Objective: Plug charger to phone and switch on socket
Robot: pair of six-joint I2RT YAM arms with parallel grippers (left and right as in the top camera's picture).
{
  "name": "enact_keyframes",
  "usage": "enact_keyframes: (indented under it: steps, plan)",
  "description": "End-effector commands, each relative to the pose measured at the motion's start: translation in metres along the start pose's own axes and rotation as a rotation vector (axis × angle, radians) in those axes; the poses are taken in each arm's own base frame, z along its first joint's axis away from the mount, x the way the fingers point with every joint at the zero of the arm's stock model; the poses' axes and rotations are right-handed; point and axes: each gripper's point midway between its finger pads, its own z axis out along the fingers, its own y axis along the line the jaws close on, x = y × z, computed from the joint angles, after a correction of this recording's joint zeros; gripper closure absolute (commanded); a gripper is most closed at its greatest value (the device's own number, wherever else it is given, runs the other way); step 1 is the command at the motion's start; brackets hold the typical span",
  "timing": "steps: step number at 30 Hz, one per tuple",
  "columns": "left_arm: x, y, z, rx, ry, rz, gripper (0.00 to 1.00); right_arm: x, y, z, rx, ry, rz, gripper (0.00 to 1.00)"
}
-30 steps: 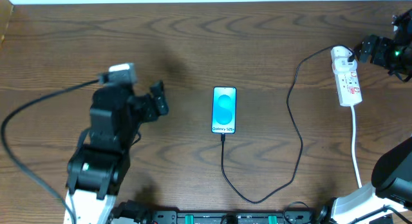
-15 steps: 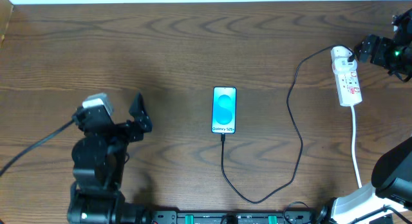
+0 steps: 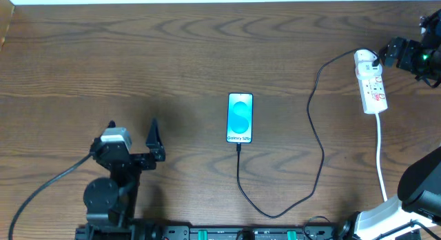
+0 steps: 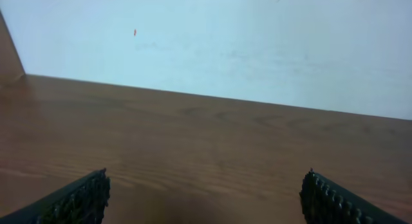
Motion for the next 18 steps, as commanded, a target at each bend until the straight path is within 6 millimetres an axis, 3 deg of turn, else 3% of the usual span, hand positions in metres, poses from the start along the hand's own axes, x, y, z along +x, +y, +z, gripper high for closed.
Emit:
enact_keyframes:
  steps: [1,10,18]
  plan:
    - [0.001,0.000,-0.005,0.008,-0.035,0.046,0.06,0.001,0.002,0.001,-0.006,0.004,0.012,0.01]
    - [0.015,0.002,-0.009,0.011,-0.081,0.068,0.06,0.001,0.002,0.001,-0.006,0.004,0.012,0.01]
    - [0.038,0.005,-0.002,0.007,-0.065,0.105,0.06,0.001,0.002,0.001,-0.006,0.003,0.012,0.01]
